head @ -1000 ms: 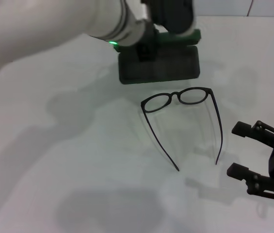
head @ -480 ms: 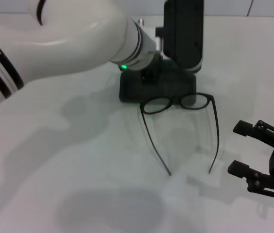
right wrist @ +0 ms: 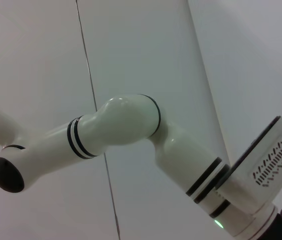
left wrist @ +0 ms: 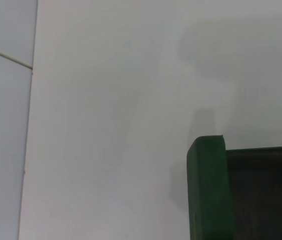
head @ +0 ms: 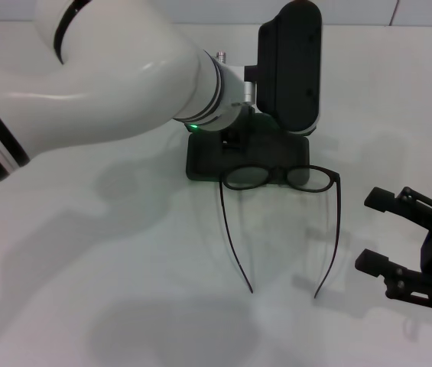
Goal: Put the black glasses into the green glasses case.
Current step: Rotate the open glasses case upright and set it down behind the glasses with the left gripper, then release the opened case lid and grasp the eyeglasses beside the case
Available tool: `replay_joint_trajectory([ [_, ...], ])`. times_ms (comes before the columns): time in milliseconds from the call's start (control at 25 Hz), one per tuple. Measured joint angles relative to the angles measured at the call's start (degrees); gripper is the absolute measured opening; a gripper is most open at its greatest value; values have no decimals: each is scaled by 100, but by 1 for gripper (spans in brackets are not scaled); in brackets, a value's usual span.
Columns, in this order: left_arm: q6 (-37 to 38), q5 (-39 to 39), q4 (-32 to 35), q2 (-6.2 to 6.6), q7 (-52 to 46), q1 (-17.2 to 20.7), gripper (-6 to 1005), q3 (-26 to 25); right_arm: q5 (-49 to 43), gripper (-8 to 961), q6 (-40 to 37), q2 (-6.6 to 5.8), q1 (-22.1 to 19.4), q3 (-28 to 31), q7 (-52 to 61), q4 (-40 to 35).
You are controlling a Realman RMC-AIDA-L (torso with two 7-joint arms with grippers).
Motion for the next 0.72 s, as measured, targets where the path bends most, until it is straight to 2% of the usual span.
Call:
replay_joint_trajectory([
  [440,149,4,194,14,-187,-27,374,10,-1,796,26,0,-16,25,0,-1],
  [560,265,5,657,24,-249,132,416,-82,0,796,173,-14,-21,37,1,-50],
  [680,309,9,1424,30,-554,436,472,-301,3,795,596,-57,5,65,107,-290],
  [720,292,10,1906,28,-794,631,470,-444,-26,795,757,-76,22,50,262,-524],
])
